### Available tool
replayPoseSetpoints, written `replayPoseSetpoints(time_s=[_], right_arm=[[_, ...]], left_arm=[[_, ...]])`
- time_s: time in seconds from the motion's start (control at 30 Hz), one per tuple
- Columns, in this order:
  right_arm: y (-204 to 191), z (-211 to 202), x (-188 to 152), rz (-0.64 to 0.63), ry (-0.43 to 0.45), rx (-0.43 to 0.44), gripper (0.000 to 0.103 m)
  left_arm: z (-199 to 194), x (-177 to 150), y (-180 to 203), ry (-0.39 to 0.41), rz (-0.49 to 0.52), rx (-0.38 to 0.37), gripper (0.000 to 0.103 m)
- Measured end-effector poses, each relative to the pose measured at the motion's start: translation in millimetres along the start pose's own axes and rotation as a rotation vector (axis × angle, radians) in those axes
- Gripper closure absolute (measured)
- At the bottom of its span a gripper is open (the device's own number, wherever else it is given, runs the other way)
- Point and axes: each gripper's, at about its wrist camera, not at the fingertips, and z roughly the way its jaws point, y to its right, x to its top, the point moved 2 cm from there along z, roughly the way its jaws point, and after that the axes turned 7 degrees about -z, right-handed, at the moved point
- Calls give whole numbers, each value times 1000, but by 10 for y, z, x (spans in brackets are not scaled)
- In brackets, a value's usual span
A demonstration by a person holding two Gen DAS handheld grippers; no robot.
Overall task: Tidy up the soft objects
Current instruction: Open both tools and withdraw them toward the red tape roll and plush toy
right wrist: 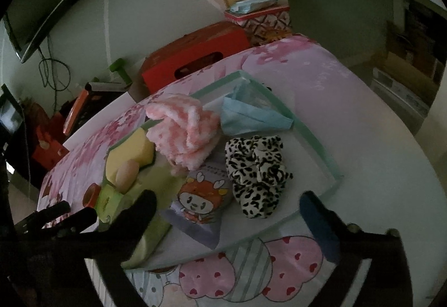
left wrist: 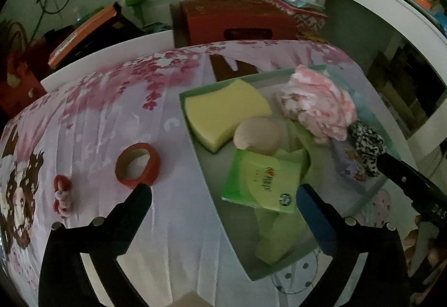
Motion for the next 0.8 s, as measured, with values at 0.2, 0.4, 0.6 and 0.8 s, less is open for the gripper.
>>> replayPoseSetpoints(time_s=[0.2,0.4,0.6,0.8], right_arm=[[5,29,-17,-1,-9,-11,0],[-21,30,-24,-10,-10,-21,0],[-162,2,-4,-45,-4,-11,0],[-393,-3,34,-90,-3,18,0]], left_arm=[[37,-23,-86,-7,-23,18,0],[38,-39,-147,-6,-32,31,0],[-51,-29,-397,4,-91,56,0],[-211,39,-778,47,-173,91,0]])
